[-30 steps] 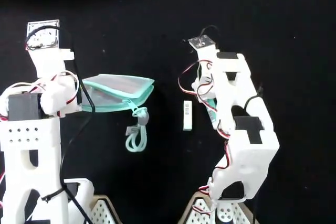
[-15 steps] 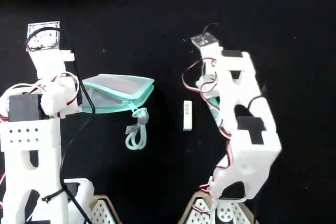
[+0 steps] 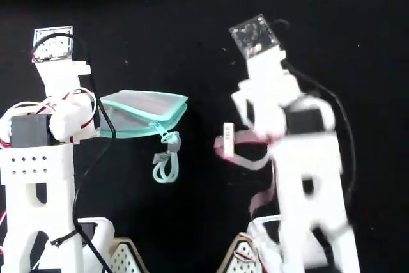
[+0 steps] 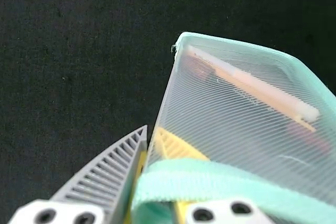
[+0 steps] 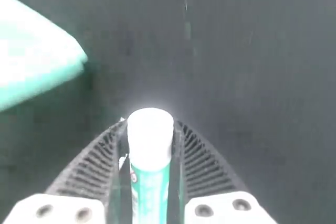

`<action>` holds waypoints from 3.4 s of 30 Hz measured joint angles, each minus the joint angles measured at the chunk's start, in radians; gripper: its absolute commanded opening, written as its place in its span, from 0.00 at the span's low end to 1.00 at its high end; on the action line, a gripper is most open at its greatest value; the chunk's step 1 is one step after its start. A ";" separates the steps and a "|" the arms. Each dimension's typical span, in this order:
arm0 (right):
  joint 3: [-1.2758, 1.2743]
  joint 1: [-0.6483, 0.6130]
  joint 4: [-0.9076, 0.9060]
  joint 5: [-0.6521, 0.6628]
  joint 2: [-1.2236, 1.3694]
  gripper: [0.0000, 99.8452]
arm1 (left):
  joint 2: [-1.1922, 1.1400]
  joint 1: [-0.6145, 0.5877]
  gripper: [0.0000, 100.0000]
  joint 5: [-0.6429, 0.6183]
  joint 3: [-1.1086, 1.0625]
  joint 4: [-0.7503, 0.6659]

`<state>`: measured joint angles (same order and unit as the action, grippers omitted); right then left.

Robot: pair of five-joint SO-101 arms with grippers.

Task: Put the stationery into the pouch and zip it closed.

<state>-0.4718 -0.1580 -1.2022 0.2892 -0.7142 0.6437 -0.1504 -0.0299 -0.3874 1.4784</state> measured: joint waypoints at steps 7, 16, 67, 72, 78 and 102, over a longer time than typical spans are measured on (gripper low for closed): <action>-0.002 -0.322 0.103 -0.112 -0.417 0.01 | 0.000 0.000 0.03 0.000 0.000 0.000; -0.215 -0.733 0.574 -0.160 -0.554 0.01 | 0.000 0.000 0.03 0.000 0.000 0.000; 0.157 -0.631 0.141 -0.149 -0.265 0.24 | -0.002 0.000 0.03 0.000 -0.002 -0.008; 0.181 -0.336 0.098 -0.150 -0.321 0.24 | -0.002 0.000 0.03 0.000 -0.002 -0.008; -0.107 -0.060 0.107 -0.216 -0.133 0.24 | -0.002 0.000 0.03 0.000 -0.002 -0.008; 0.193 -0.041 0.109 -0.279 0.997 0.23 | -0.002 0.000 0.03 0.000 -0.002 -0.008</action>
<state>-0.2785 -0.1995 -1.0932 0.0100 0.2831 0.6421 -0.1504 -0.0299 -0.3890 1.4707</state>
